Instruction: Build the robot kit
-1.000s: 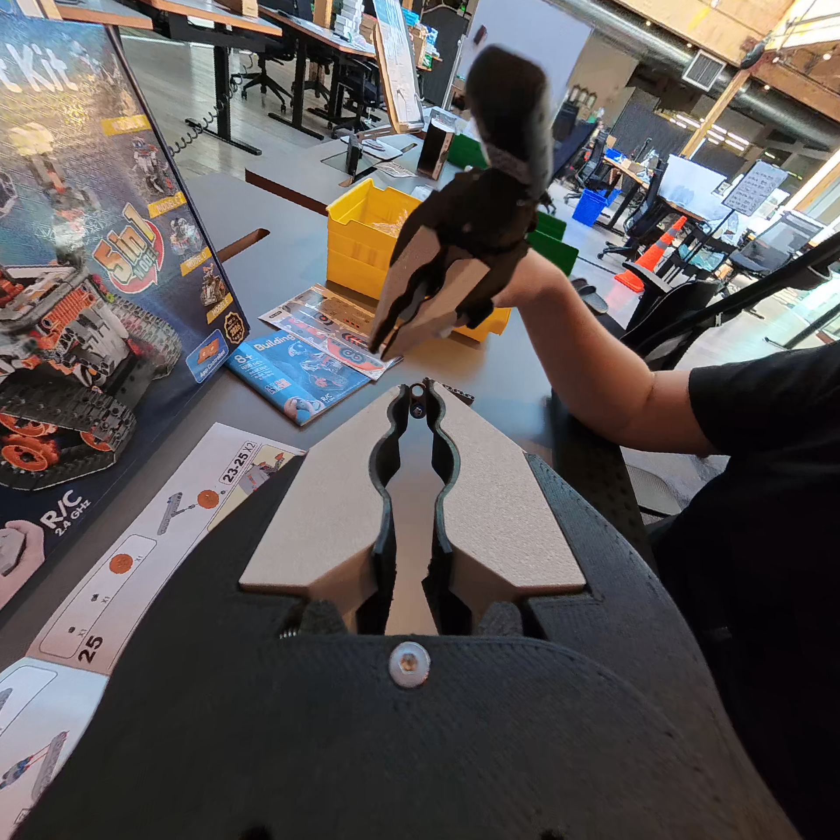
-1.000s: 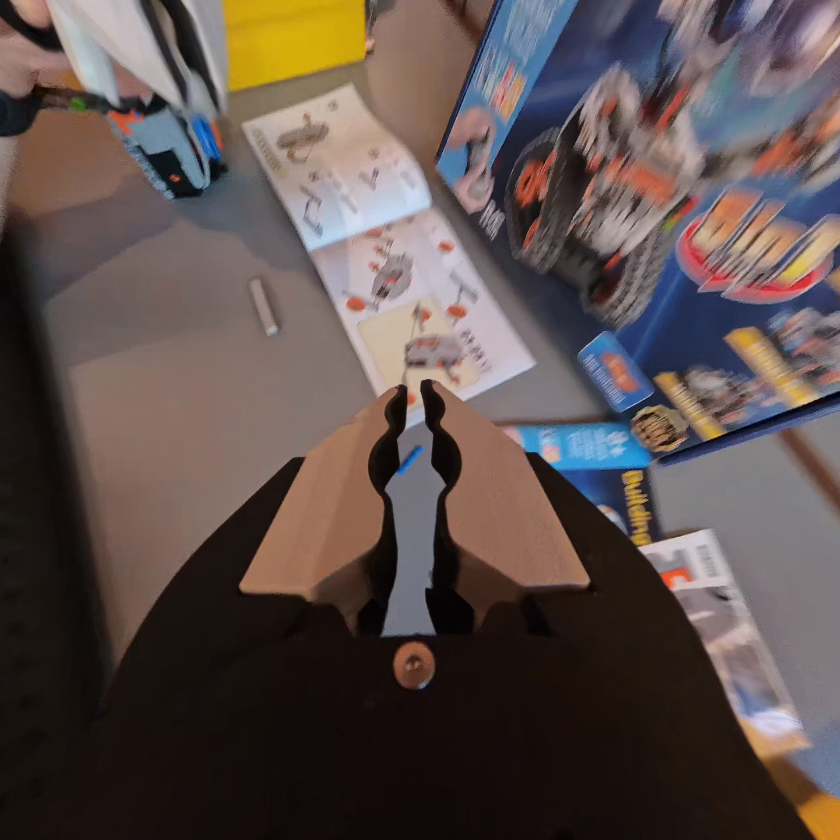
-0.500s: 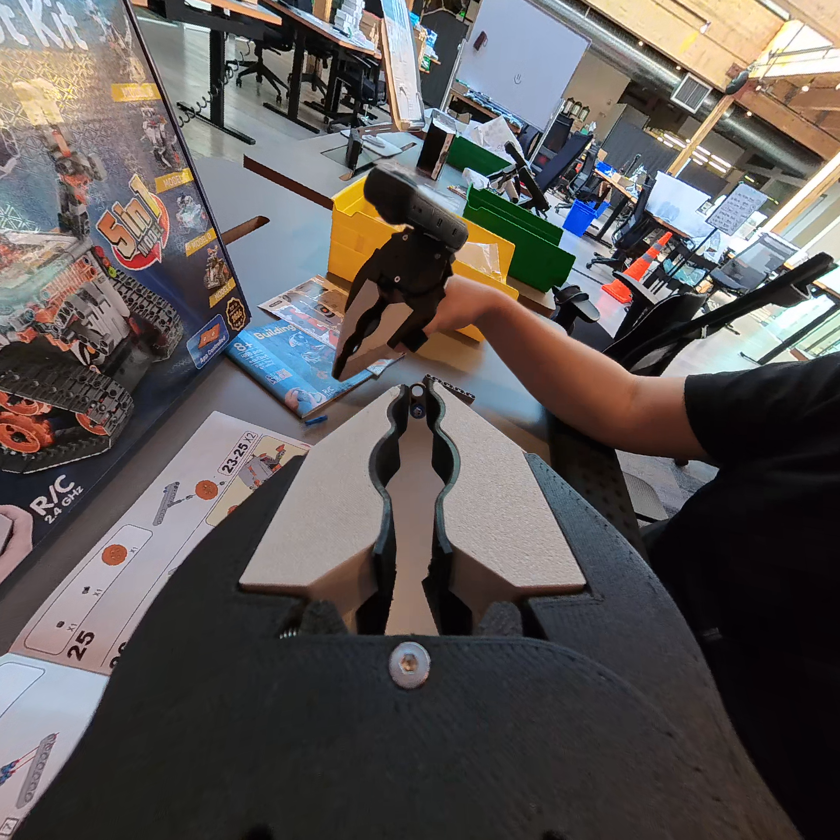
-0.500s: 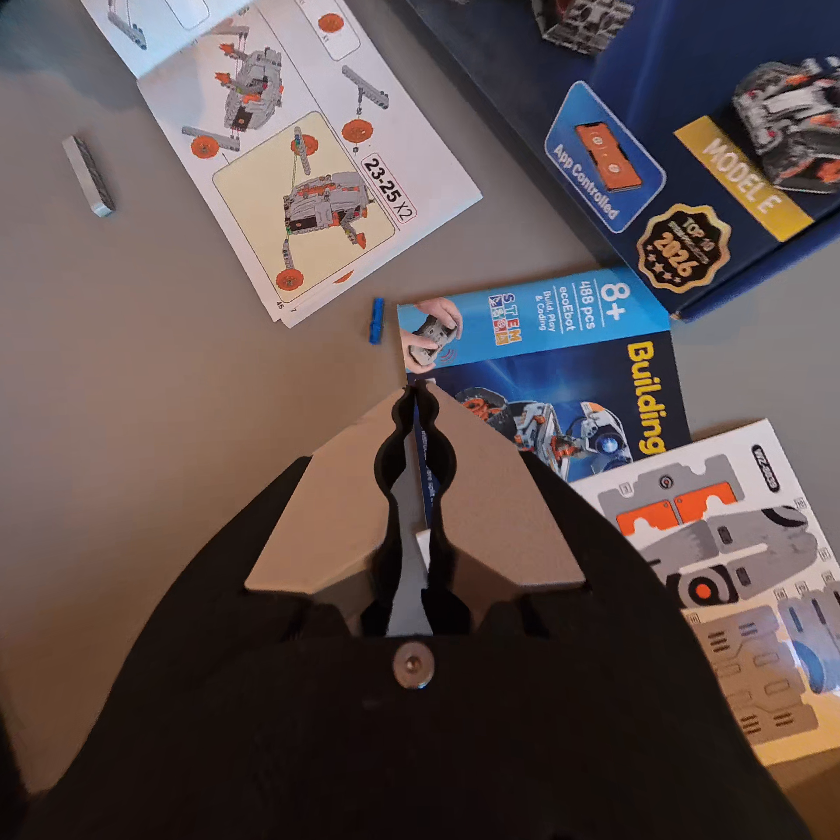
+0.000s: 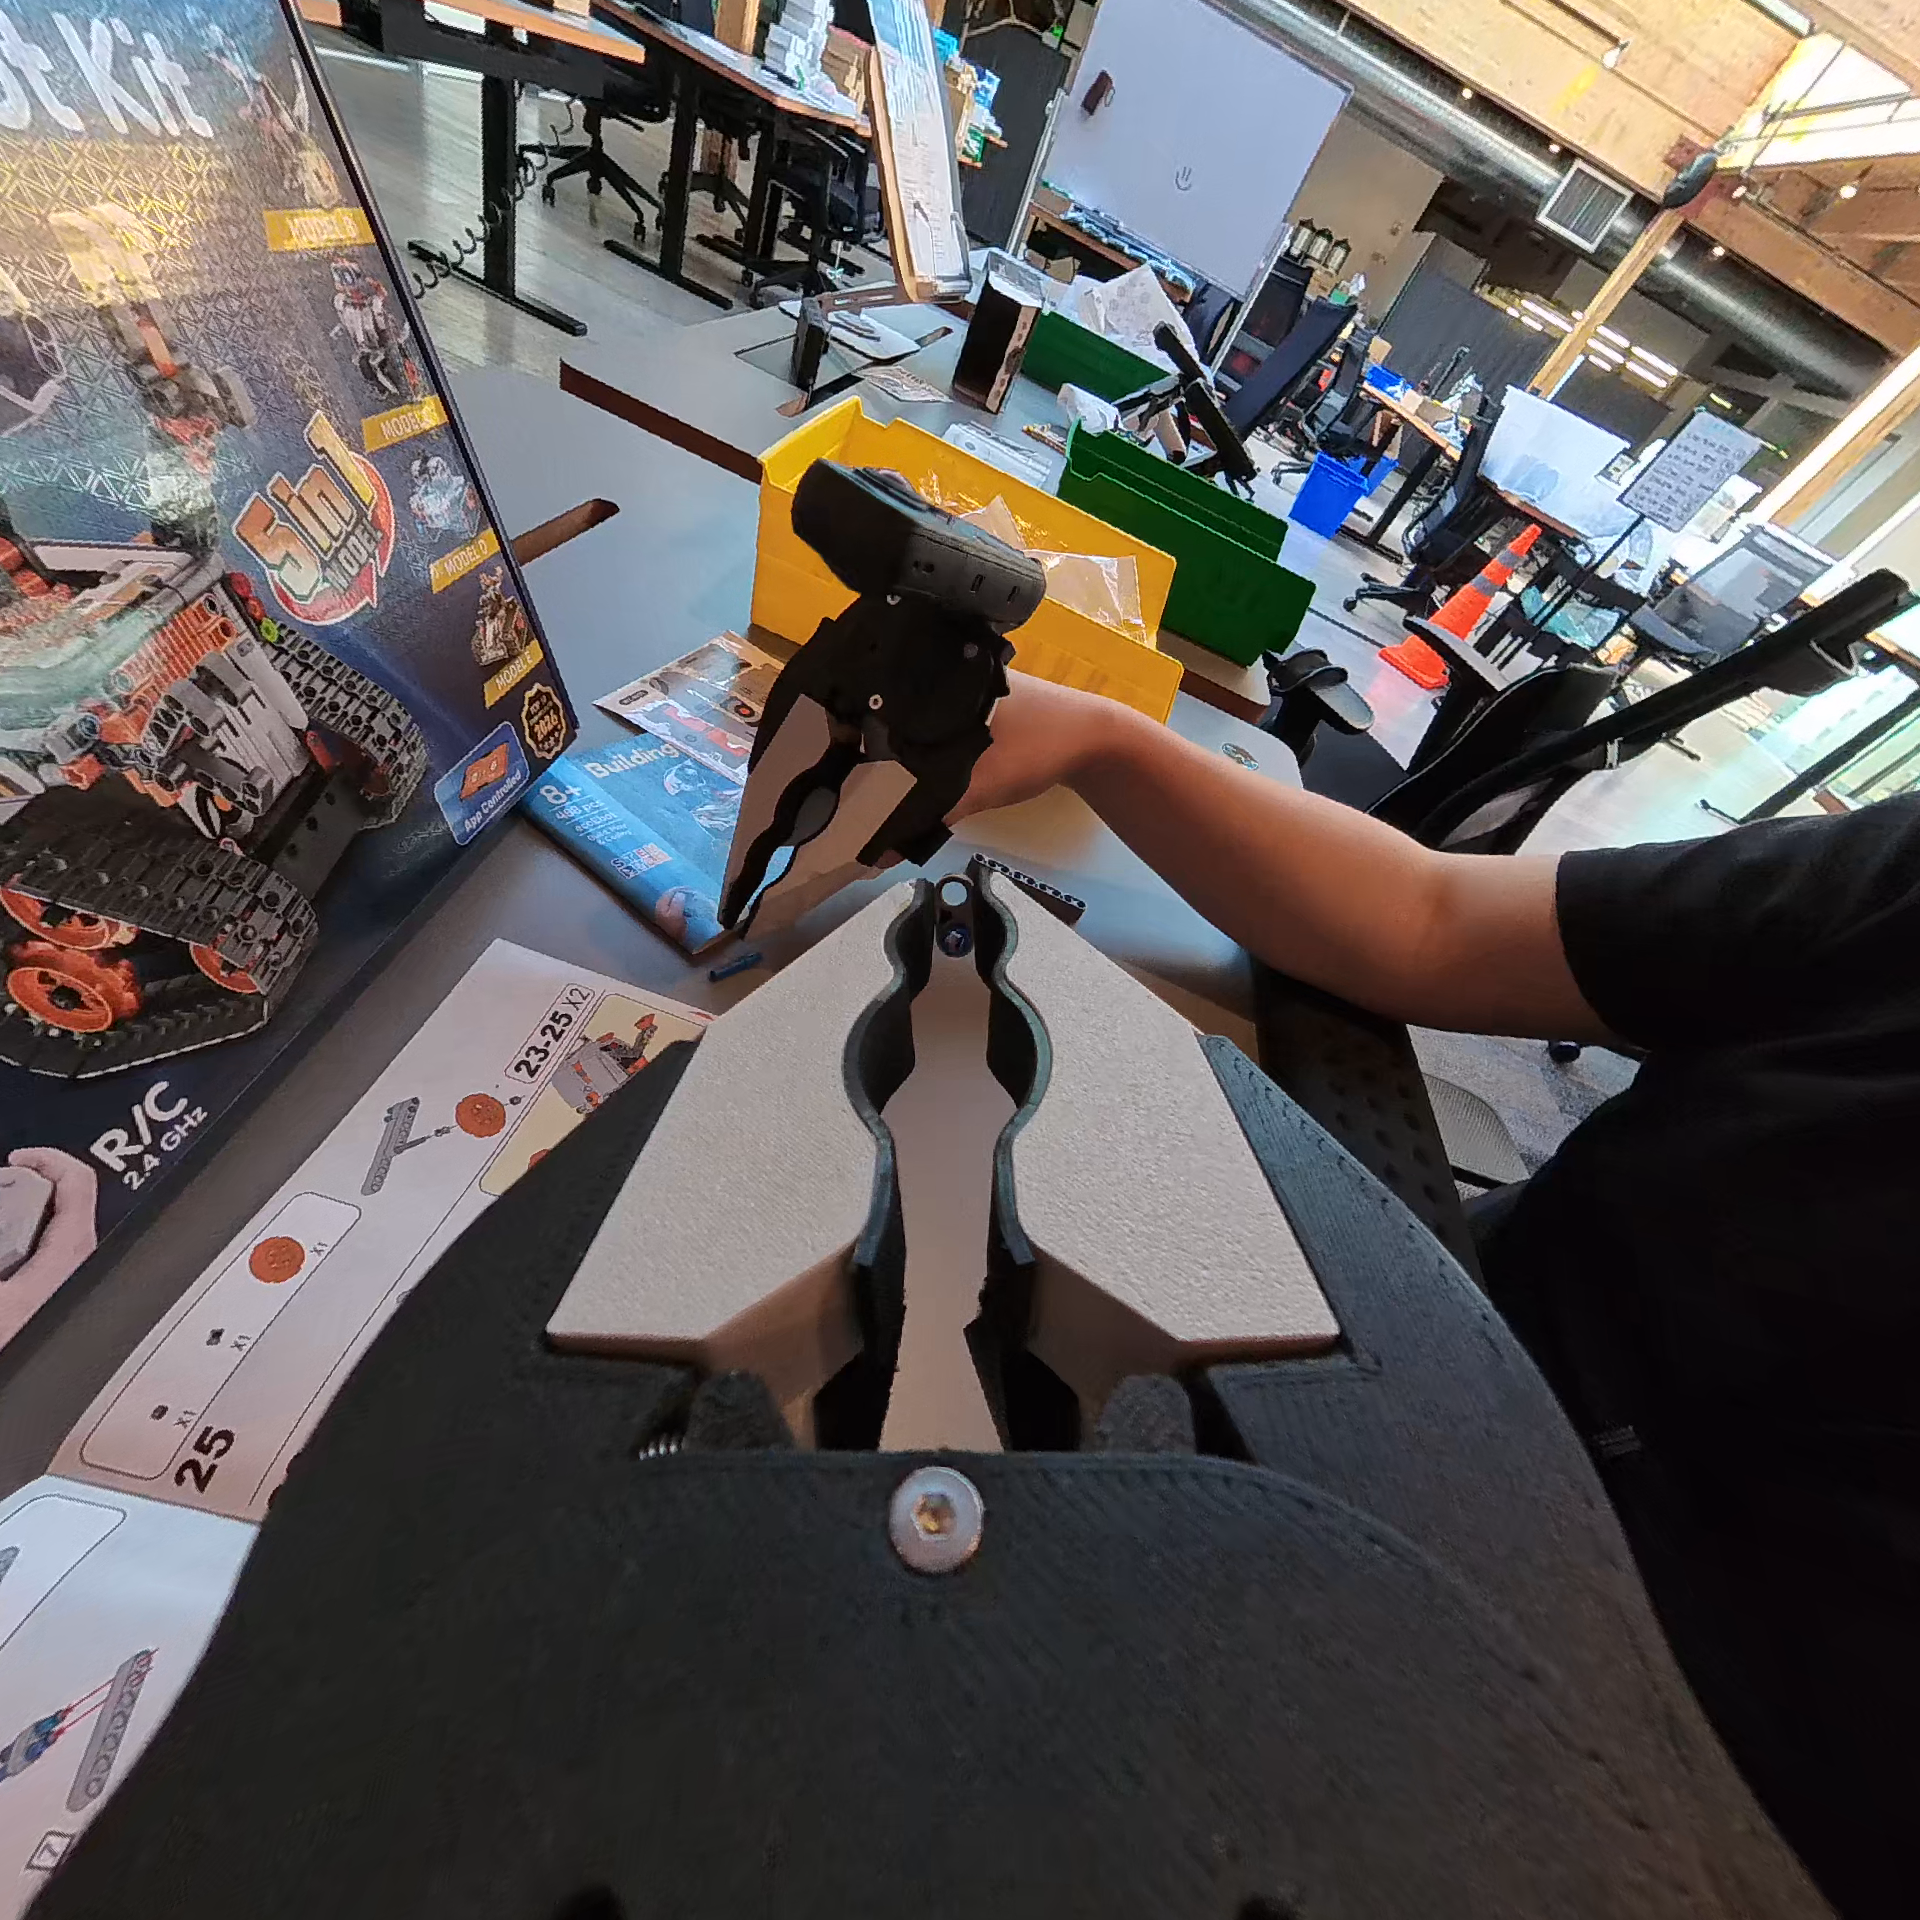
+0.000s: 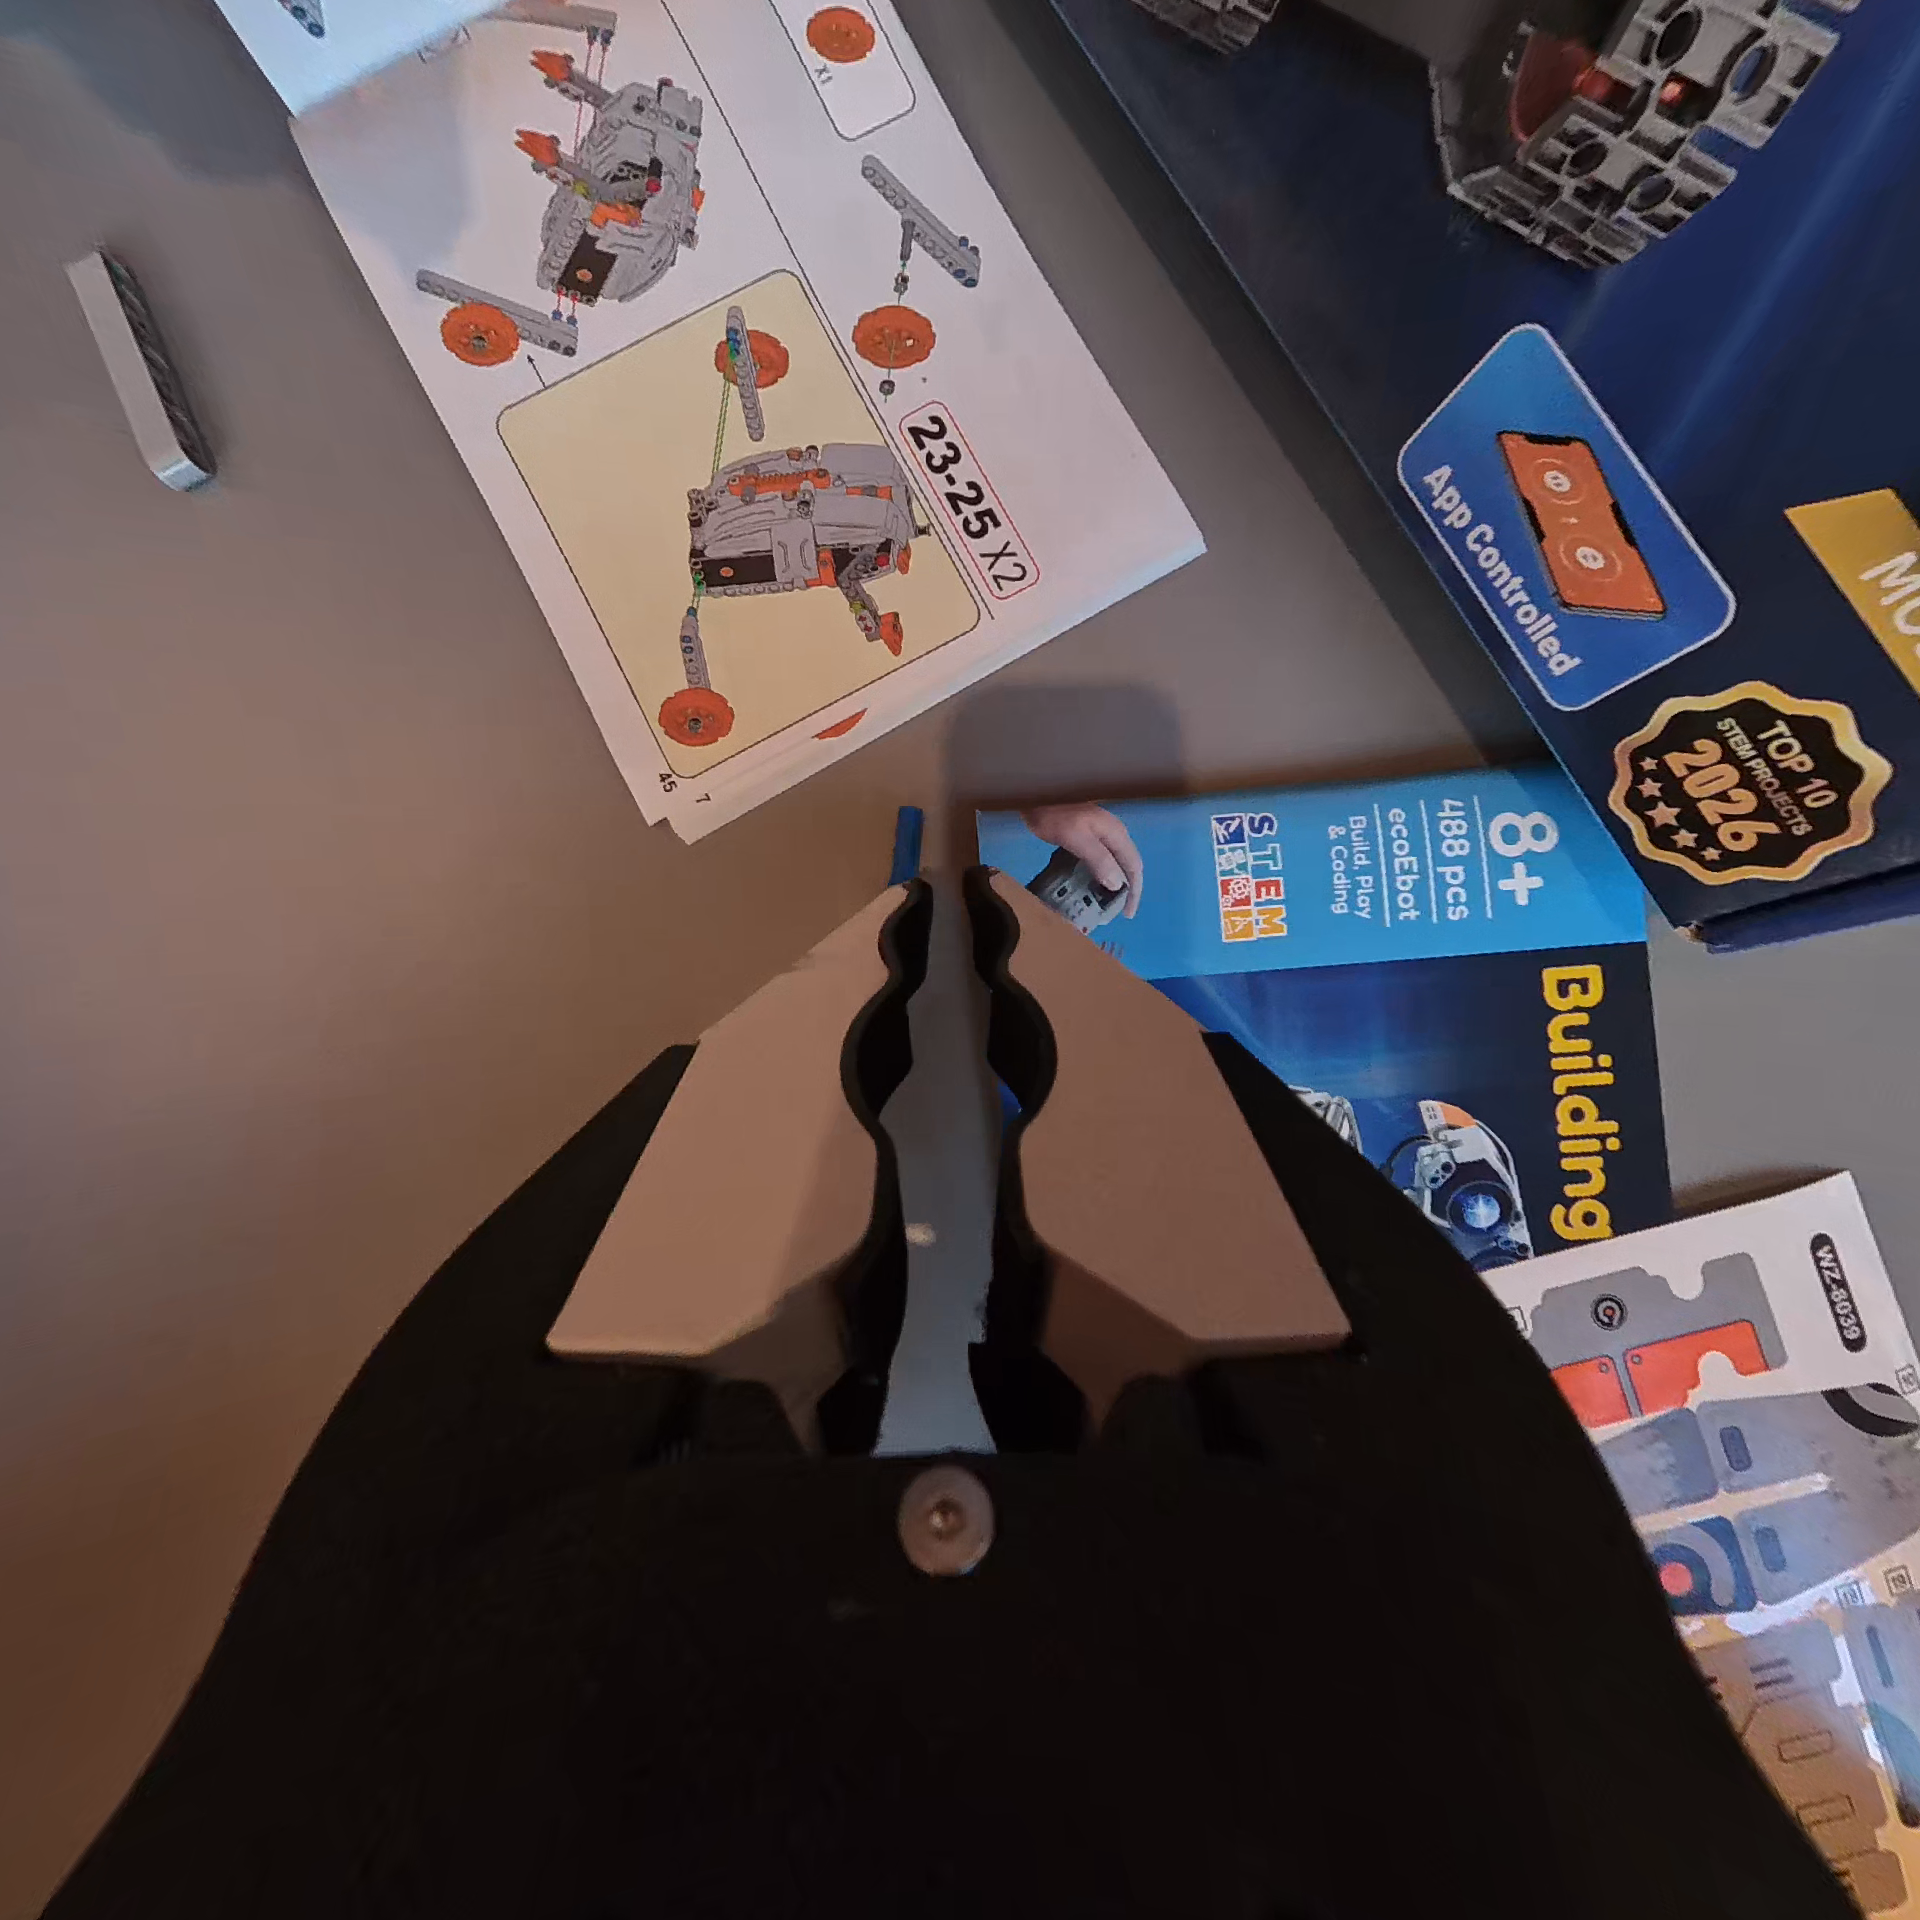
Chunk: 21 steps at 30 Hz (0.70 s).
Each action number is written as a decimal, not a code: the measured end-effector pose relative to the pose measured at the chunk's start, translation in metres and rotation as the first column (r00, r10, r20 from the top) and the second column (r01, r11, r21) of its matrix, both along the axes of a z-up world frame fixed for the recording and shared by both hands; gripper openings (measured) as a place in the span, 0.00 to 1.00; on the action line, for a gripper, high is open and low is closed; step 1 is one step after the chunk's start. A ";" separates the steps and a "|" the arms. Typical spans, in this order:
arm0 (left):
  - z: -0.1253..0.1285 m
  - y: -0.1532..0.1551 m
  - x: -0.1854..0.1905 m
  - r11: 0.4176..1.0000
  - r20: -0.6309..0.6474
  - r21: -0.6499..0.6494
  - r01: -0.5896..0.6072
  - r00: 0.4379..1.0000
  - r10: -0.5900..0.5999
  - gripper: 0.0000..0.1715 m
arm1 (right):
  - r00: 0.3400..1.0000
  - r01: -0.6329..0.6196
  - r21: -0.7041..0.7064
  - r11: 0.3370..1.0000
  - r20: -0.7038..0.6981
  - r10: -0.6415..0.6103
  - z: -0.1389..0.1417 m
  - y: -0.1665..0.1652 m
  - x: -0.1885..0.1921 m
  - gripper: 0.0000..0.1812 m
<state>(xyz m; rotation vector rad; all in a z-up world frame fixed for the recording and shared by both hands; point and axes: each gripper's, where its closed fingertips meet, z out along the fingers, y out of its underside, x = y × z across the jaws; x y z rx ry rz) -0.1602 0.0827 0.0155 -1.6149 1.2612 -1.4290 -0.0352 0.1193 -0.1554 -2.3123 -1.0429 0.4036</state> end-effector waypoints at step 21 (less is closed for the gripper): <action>-0.004 -0.002 0.002 1.000 -0.016 -0.006 0.012 1.000 -0.012 0.03 | 0.994 -0.035 -0.011 0.999 -0.101 0.034 -0.009 -0.002 -0.015 0.03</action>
